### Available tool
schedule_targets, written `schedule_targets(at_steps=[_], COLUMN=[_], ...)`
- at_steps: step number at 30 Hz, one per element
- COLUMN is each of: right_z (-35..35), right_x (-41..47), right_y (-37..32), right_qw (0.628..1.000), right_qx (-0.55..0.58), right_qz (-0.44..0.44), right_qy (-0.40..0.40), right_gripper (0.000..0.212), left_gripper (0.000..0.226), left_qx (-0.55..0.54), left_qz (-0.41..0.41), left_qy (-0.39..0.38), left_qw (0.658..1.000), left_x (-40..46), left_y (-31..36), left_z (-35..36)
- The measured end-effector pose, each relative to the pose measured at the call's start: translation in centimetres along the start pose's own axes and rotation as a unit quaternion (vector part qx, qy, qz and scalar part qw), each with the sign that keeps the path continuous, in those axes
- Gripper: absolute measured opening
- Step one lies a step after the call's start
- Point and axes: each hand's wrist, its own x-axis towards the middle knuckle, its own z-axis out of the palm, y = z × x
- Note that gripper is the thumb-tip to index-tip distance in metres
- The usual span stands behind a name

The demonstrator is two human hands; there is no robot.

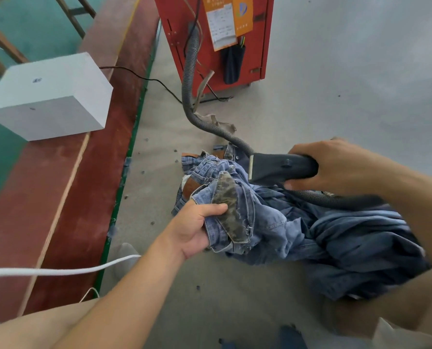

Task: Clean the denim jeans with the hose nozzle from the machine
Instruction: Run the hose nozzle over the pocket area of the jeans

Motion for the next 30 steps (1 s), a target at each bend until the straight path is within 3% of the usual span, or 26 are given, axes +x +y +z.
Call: schedule_targets(at_steps=[7, 13, 17, 19, 22, 26, 30], right_z=[2.2, 0.9, 0.2, 1.4, 3.1, 2.6, 0.3], right_x=[-0.1, 0.2, -1.0, -1.4, -1.4, -1.0, -1.1], right_y=[-2.5, -1.5, -1.5, -2.2, -2.7, -2.6, -1.8], right_qw=[0.997, 0.999, 0.993, 0.988, 0.991, 0.999, 0.998], right_qx=[-0.041, -0.015, -0.077, -0.102, -0.108, -0.022, -0.051], right_qz=[-0.046, -0.014, -0.023, -0.036, -0.044, -0.049, -0.037], right_qy=[-0.041, 0.045, -0.086, -0.115, -0.071, -0.004, -0.028], right_gripper=[0.028, 0.028, 0.028, 0.026, 0.029, 0.028, 0.026], left_gripper=[0.054, 0.04, 0.038, 0.039, 0.04, 0.04, 0.039], left_qx=[0.052, -0.03, -0.065, -0.067, -0.065, -0.043, -0.036], left_qz=[-0.01, -0.021, -0.024, -0.022, -0.014, 0.004, 0.015], left_qy=[-0.081, -0.051, -0.032, -0.026, -0.02, -0.016, -0.01], left_qw=[0.995, 0.998, 0.997, 0.997, 0.998, 0.999, 0.999], left_x=[-0.2, 0.2, 0.5, 0.6, 0.7, 0.5, 0.5], left_y=[-0.3, 0.3, 0.3, 0.1, 0.1, 0.2, 0.3], left_z=[1.0, 0.1, -0.1, 0.0, 0.0, 0.3, 0.7])
